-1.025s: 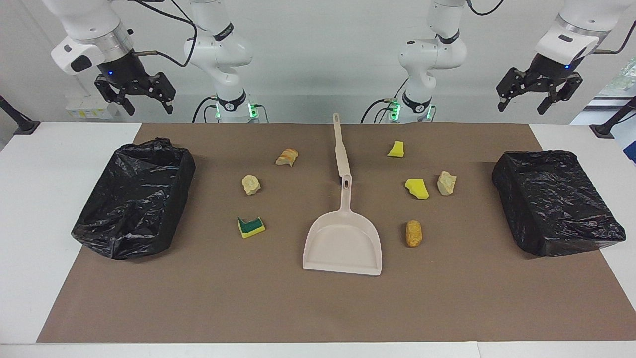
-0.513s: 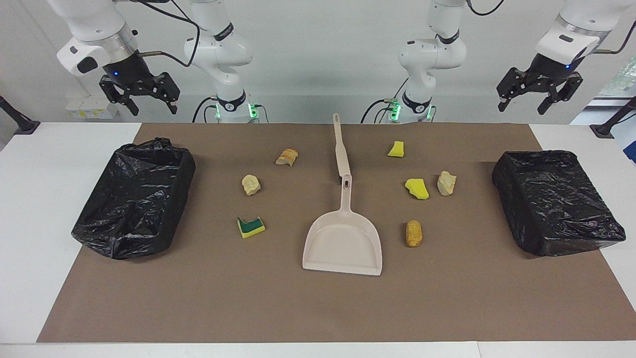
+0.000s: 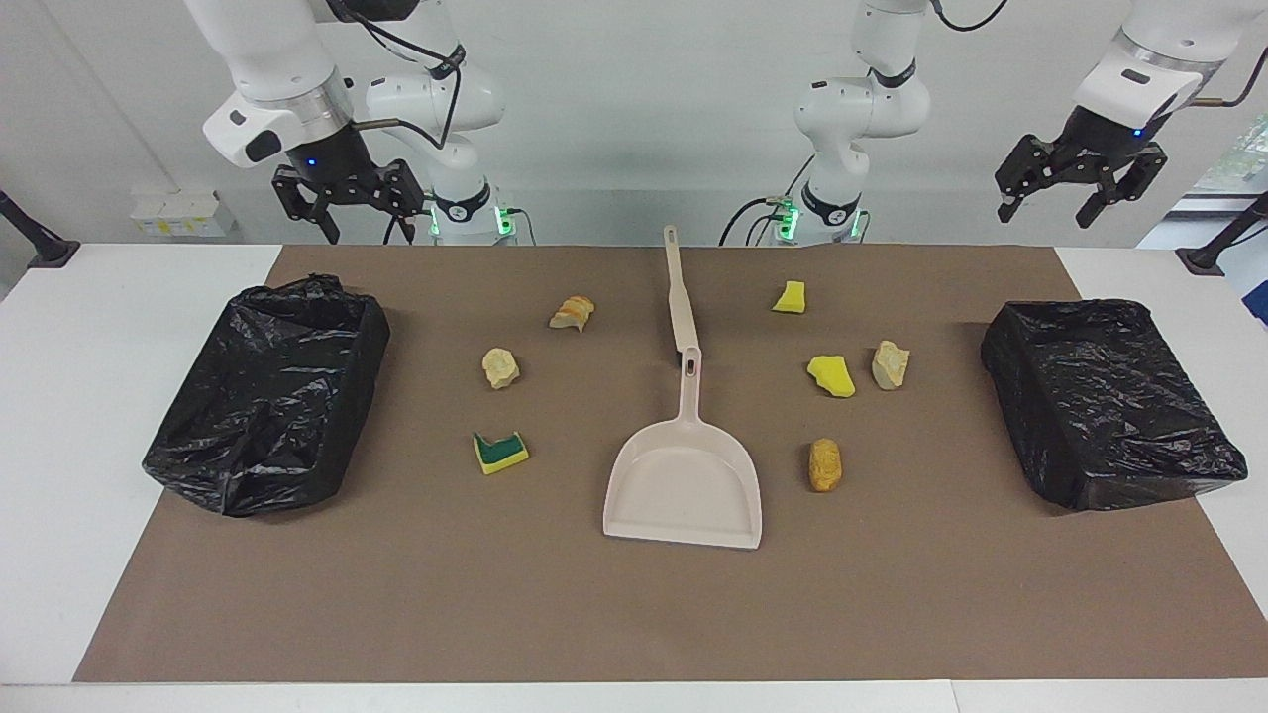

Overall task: Sweep and dump trash in bin
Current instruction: 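Reach the right gripper toward the beige dustpan handle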

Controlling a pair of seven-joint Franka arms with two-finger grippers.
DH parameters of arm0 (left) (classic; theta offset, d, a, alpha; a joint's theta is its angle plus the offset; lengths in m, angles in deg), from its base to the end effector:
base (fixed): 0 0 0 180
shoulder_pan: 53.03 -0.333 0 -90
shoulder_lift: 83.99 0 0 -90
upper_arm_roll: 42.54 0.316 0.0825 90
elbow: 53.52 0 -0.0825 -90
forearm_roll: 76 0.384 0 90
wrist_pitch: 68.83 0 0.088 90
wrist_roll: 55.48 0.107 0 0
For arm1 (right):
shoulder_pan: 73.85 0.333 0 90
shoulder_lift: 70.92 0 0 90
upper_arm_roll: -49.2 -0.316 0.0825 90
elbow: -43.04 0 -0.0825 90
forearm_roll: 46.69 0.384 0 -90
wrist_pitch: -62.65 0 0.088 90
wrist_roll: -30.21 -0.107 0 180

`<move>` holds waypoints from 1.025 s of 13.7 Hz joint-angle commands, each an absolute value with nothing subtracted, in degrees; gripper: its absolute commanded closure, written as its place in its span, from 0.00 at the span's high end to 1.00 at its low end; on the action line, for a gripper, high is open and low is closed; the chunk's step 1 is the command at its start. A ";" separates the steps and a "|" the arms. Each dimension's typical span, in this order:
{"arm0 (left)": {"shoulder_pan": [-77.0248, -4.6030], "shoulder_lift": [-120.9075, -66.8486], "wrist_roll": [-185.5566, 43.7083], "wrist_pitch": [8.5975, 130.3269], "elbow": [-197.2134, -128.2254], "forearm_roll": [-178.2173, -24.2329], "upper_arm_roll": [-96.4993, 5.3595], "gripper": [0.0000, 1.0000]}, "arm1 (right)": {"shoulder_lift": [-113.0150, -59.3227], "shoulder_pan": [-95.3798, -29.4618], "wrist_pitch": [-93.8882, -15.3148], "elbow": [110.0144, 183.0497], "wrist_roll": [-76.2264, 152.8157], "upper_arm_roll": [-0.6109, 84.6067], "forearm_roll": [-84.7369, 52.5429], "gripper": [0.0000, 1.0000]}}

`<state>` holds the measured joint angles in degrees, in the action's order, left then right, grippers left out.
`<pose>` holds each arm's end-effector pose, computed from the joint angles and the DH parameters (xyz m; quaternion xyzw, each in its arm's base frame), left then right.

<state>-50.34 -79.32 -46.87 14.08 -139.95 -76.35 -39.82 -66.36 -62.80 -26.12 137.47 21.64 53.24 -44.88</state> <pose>0.5149 0.0008 0.6861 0.9971 -0.0753 0.0103 0.0042 0.5227 0.0662 0.6292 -0.9997 0.0133 0.0121 0.0171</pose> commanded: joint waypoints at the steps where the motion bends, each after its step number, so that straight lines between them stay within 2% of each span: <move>1: -50.04 -78.81 -47.13 13.34 -140.01 -76.44 -39.55 1.00 | -69.23 -59.35 -29.72 137.53 14.85 53.33 -43.96 1.00; 11: -50.13 -78.81 -47.13 13.34 -139.92 -76.44 -39.55 1.00 | -82.69 -42.13 -40.79 135.33 -13.02 53.33 -44.76 1.00; 14: -50.13 -78.81 -47.13 13.34 -139.92 -76.44 -39.55 1.00 | -89.00 -37.83 -40.97 130.42 -20.92 53.33 -45.28 1.00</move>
